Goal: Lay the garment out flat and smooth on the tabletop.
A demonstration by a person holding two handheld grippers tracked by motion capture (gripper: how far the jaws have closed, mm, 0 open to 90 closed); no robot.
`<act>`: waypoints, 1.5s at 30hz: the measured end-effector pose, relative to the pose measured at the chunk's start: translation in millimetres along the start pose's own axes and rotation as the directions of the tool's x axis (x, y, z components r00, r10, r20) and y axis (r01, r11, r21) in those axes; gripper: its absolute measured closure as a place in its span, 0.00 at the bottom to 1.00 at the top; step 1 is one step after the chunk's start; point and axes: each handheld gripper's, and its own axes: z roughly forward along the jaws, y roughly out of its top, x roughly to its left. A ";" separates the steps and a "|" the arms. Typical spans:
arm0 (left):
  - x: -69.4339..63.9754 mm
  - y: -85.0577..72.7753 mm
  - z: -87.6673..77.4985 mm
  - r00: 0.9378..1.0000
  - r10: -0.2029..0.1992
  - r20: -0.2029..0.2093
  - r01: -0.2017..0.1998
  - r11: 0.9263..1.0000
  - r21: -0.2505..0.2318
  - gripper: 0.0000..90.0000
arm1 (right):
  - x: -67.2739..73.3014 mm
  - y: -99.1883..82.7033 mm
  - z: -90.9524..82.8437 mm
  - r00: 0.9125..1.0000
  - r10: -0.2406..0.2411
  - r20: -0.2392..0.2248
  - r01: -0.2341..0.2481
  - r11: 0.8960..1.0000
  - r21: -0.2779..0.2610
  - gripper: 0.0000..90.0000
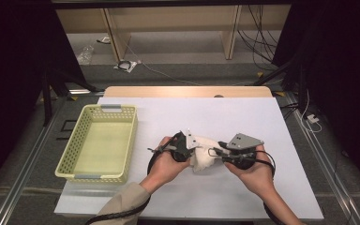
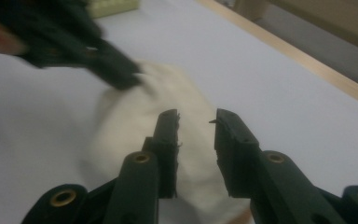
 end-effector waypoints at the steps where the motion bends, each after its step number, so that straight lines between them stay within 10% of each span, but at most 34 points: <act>1: 0.6 0.5 1.5 1.000 -0.006 0.000 0.006 1.000 0.001 0.99 | 3.5 0.8 1.0 1.000 -0.008 -0.028 0.008 1.000 0.006 0.74; 6: 4.0 -0.1 6.5 1.000 -0.023 0.004 0.023 1.000 -0.002 0.99 | 20.3 -6.3 24.5 0.994 -0.065 -0.090 0.074 0.993 0.097 0.63; 9: 3.8 -1.0 7.5 1.000 -0.011 0.006 0.011 1.000 -0.001 0.99 | 24.1 -11.1 35.5 0.990 -0.117 -0.072 0.127 0.980 0.155 0.74; 13: 4.9 -4.3 2.0 1.000 0.008 0.006 -0.007 1.000 -0.023 0.92 | 22.3 -13.0 39.6 0.992 -0.090 -0.089 0.104 0.981 0.166 0.99; 20: 8.0 -25.6 -19.4 1.000 -0.006 0.020 0.006 1.000 0.028 0.58 | 8.4 -10.8 26.3 0.996 0.027 -0.080 -0.018 0.994 0.107 1.00; 29: -12.0 -35.6 6.7 0.989 0.095 0.109 -0.104 0.991 0.082 0.49 | 10.5 -0.1 11.4 0.990 0.088 -0.110 -0.083 0.995 0.047 1.00; 32: -17.1 -32.2 6.9 0.986 0.117 0.119 -0.125 0.990 0.065 0.56 | 11.8 2.8 6.1 0.985 0.110 -0.134 -0.107 0.994 0.032 1.00; 36: -19.0 -24.9 -5.7 0.986 0.092 0.141 -0.101 0.993 0.055 0.88 | 10.4 6.6 0.1 0.979 0.131 -0.153 -0.129 0.991 0.021 1.00; 45: -17.3 4.4 -46.9 0.978 0.129 0.162 -0.139 0.989 0.053 0.90 | -14.3 -2.6 0.9 0.964 0.244 -0.100 -0.234 0.966 0.106 1.00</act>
